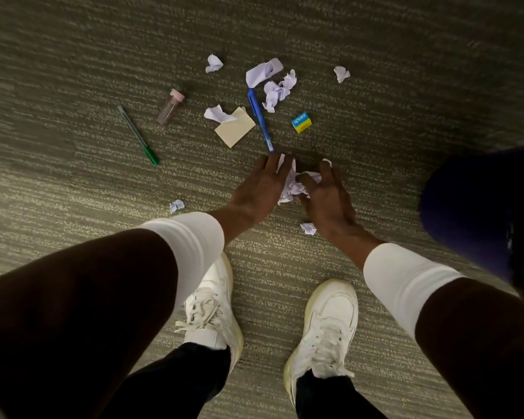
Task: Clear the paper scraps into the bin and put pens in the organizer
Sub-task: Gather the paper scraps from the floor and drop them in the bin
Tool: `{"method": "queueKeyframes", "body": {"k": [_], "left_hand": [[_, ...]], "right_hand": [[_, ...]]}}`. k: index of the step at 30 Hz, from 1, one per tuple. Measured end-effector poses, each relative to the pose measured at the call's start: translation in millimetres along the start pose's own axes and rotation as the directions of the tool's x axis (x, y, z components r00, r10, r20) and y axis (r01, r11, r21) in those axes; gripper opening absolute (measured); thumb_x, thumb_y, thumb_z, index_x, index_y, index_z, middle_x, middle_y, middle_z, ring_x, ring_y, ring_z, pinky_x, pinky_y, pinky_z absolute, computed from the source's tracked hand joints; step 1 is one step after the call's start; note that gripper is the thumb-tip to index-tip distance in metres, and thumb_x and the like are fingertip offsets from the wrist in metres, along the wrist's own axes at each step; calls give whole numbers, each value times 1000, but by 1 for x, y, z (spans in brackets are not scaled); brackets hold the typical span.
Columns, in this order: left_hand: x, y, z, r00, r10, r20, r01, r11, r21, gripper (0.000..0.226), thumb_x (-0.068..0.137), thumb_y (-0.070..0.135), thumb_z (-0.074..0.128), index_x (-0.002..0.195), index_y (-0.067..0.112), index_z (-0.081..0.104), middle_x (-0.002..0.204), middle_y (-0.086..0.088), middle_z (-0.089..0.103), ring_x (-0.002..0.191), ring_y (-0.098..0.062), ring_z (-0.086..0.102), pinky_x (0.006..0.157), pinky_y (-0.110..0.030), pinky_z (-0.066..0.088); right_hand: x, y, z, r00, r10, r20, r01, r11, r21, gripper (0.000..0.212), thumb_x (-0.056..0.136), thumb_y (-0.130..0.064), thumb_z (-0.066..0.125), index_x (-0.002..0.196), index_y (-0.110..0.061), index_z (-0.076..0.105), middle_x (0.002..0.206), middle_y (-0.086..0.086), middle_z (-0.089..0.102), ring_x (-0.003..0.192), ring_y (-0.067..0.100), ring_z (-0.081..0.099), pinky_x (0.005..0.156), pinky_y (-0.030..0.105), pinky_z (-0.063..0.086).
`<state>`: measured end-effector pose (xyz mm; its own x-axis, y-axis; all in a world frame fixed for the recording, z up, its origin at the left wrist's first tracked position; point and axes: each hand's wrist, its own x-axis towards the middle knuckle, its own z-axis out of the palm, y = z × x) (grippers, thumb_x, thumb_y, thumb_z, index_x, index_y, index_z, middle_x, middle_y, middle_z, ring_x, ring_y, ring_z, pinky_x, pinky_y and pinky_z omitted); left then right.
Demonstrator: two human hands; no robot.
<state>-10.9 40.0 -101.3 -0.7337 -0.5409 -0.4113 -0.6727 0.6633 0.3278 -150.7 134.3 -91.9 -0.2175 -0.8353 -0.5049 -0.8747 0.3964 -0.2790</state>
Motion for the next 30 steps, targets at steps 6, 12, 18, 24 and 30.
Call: {"method": "queueKeyframes", "body": {"k": [6, 12, 18, 24, 30], "left_hand": [[4, -3, -3, 994, 79, 81, -85, 994, 75, 52, 102, 3, 45, 153, 14, 44, 160, -21, 33, 145, -41, 40, 108, -51, 50], [8, 4, -6, 991, 78, 107, -84, 995, 57, 47, 98, -1, 48, 144, 3, 50, 150, -20, 46, 136, -40, 46, 109, -51, 47], [-30, 18, -27, 998, -13, 69, 21, 993, -120, 48, 82, -12, 59, 127, 3, 60, 132, -19, 57, 115, -40, 56, 95, -50, 50], [-78, 58, -80, 977, -206, 57, 214, 933, -290, 55, 75, -16, 68, 124, 8, 68, 125, -12, 64, 103, -31, 69, 91, -39, 60], [-107, 138, -146, 954, -298, -29, 246, 835, -492, 46, 76, -11, 77, 117, 8, 69, 116, -8, 69, 101, -24, 68, 88, -15, 43]], "right_hand": [[1, 1, -2, 996, 1, -85, 5, 998, 67, 28, 97, -15, 65, 124, -12, 71, 155, 19, 45, 137, 40, 50, 98, 45, 56], [3, 2, -2, 984, 88, -154, -62, 983, 171, 21, 93, -13, 66, 109, -8, 79, 127, 19, 68, 119, 35, 65, 96, 38, 51], [-32, 9, -21, 958, 210, -196, -123, 915, 383, 13, 76, -10, 83, 89, -8, 84, 96, 19, 77, 87, 36, 73, 78, 34, 53], [-100, 3, -68, 921, 367, -128, -252, 814, 524, 26, 80, -18, 88, 104, -10, 80, 108, 8, 77, 89, 20, 72, 82, 22, 51], [-171, -10, -151, 843, 498, -204, -262, 711, 652, 16, 82, -15, 85, 97, -13, 83, 101, 3, 75, 89, 23, 71, 91, 36, 55]]}}
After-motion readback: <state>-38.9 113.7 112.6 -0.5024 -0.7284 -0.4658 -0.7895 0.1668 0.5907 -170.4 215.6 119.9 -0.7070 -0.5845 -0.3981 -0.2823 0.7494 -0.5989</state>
